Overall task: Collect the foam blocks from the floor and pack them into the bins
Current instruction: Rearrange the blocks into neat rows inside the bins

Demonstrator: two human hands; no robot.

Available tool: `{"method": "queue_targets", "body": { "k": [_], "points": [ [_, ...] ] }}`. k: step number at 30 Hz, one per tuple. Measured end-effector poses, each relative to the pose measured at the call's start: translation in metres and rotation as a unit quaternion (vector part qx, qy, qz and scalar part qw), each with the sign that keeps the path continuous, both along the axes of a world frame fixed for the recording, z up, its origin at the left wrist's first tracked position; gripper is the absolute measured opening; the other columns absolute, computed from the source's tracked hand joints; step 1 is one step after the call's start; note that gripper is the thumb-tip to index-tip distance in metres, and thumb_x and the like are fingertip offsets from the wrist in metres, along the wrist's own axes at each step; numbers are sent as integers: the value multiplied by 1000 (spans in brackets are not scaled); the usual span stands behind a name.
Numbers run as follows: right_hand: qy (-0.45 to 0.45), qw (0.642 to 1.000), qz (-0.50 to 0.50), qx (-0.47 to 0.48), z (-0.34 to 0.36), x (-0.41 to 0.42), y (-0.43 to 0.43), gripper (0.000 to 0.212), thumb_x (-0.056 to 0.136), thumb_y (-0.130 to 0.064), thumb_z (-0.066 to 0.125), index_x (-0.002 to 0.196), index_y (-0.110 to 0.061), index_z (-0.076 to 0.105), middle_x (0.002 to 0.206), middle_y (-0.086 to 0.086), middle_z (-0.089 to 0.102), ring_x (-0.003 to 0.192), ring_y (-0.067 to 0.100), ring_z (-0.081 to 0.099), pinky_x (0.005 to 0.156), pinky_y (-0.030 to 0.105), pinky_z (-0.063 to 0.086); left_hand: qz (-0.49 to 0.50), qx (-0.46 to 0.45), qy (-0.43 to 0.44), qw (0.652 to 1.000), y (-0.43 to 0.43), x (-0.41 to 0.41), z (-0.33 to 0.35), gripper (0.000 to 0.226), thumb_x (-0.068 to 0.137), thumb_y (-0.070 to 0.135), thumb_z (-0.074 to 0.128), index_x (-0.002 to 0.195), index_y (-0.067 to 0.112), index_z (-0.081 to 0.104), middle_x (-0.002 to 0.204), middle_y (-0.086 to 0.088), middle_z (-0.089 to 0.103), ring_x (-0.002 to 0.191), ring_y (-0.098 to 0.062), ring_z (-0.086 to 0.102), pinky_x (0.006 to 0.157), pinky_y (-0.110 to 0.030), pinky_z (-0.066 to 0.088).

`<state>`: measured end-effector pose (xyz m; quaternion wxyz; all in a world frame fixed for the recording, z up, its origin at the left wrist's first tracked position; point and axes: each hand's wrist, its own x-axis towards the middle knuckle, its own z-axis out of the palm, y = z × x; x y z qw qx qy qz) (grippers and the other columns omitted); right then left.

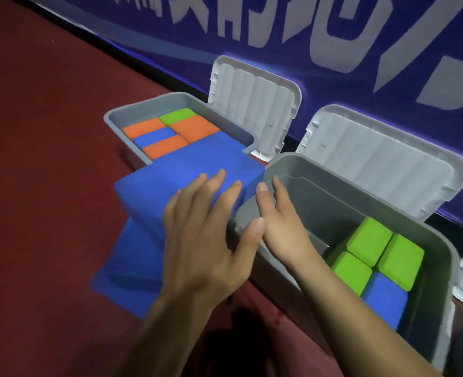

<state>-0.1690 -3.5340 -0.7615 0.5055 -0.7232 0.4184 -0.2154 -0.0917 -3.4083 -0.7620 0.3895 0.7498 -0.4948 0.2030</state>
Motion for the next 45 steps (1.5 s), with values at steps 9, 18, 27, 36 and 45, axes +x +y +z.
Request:
{"method": "queue_targets", "body": {
  "k": [9, 18, 27, 36, 45],
  "points": [
    [-92, 994, -27, 48, -7, 32, 0, 53, 102, -54, 47, 149, -37, 29, 125, -32, 42, 106, -16, 47, 100, 15, 31, 88, 128, 131, 979, 29, 45, -15, 75, 93, 74, 27, 148, 27, 50, 167, -1, 24, 156, -32, 7, 114, -70, 26],
    [-216, 956, -102, 172, 10, 17, -22, 51, 78, -74, 64, 118, -45, 52, 137, -9, 54, 114, 17, 66, 71, 46, 62, 85, 63, 158, 982, 2, 34, 3, 66, 88, 67, 44, 127, 21, 70, 150, -1, 52, 147, -29, 32, 116, -51, 34],
    [-280, 911, -292, 86, 75, -89, -32, 45, 87, -43, 77, 120, -41, 45, 116, 6, 68, 88, 21, 68, 66, 46, 61, -181, 178, 116, 960, -74, 21, 54, 82, 87, 81, 22, 153, 35, 40, 162, 9, 33, 153, -16, 22, 125, -50, 14],
    [-50, 951, -298, -63, 55, -69, -42, 82, 83, -45, 80, 153, -43, 36, 133, -5, 31, 113, -3, 46, 105, 23, 37, -368, 227, 474, 768, -191, -9, 60, 73, 92, 80, 21, 151, 41, 41, 157, 13, 39, 145, -7, 35, 121, -34, 24],
    [69, 940, -333, -17, -11, -83, -140, 67, 103, -45, 50, 162, -29, 22, 144, 7, 49, 126, 18, 52, 102, 20, 35, -411, 315, 422, 744, -280, -29, -34, 64, 99, 68, 20, 158, 46, 12, 165, 7, 22, 153, -11, 19, 122, -28, 15]
  ]
}}
